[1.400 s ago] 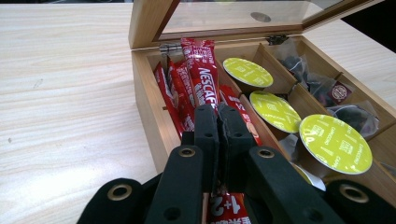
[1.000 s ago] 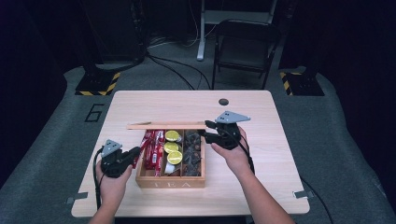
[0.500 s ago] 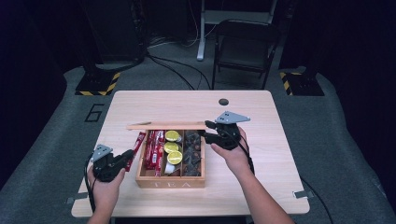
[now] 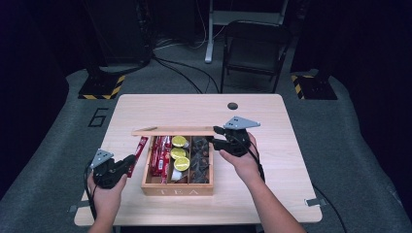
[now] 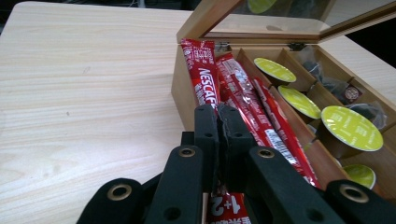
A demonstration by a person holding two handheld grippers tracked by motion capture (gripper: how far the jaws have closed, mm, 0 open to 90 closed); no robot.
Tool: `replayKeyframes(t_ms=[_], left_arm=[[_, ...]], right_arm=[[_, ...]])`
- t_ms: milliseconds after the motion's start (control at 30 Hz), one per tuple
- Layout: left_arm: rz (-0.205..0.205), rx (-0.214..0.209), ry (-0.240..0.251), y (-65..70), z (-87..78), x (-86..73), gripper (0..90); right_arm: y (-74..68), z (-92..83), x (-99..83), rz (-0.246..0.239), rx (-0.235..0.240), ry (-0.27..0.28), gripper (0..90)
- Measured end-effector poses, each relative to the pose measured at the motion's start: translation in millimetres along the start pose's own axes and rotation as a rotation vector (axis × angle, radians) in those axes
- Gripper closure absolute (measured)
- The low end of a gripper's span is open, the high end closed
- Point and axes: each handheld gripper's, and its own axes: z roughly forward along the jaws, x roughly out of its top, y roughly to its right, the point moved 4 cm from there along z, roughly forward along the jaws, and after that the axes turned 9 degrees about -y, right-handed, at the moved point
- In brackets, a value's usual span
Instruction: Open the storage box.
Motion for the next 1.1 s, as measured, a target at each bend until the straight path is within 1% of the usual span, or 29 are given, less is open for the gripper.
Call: replayKeyframes(t_ms=[33,200,333,500,567,600,633,700,800,867,933,1000,1100], left_arm=[[-0.012,0.001,0.006,-0.8,0.5,-0.1,87.1],[-0.018,0.017,0.001,-7.5,0.9,-2.1,87.0],[-0.033,0.028,0.0,-13.1,2.0,-4.4,87.1],[-0.043,0.05,-0.011,-21.1,3.4,-8.0,87.0],[-0.053,0.058,-0.013,-24.9,4.5,-9.8,87.0],[-0.053,0.066,-0.021,-27.9,4.7,-11.3,87.0],[-0.06,0.071,-0.015,-29.5,5.6,-12.1,87.0],[-0.073,0.08,-0.029,-35.3,6.5,-15.5,87.0],[-0.079,0.089,-0.049,-41.9,8.5,-19.7,87.0],[-0.091,0.096,-0.052,-46.2,10.2,-22.3,87.0],[-0.092,0.102,-0.061,-49.1,10.8,-23.9,87.0],[-0.102,0.11,-0.061,-52.0,12.5,-25.7,87.0],[-0.117,0.109,-0.067,-55.6,14.5,-28.3,86.9]], right_arm=[[-0.1,-0.1,-0.1,0.002,0.0,-0.001,54.1],[-0.2,-0.1,-0.3,0.001,0.0,-0.001,54.1],[-0.4,-0.1,-0.5,0.001,0.0,-0.002,54.1],[-0.5,-0.1,-0.6,0.001,0.0,-0.001,54.0],[-0.5,-0.1,-0.6,0.001,0.0,-0.002,54.0],[-0.5,-0.1,-0.6,0.001,0.0,-0.002,54.0],[-0.5,-0.1,-0.6,0.001,0.0,-0.001,54.0],[-0.4,-0.1,-0.7,0.001,0.0,-0.001,54.0],[0.1,0.1,-0.5,-0.006,0.0,0.002,54.0],[-0.3,0.0,-0.7,0.002,0.001,0.001,54.0],[-0.4,0.0,-0.7,0.007,0.002,0.001,54.0],[-0.4,0.0,-0.6,0.007,0.001,0.001,54.0],[0.0,0.2,-0.5,0.0,0.001,0.003,54.0]])
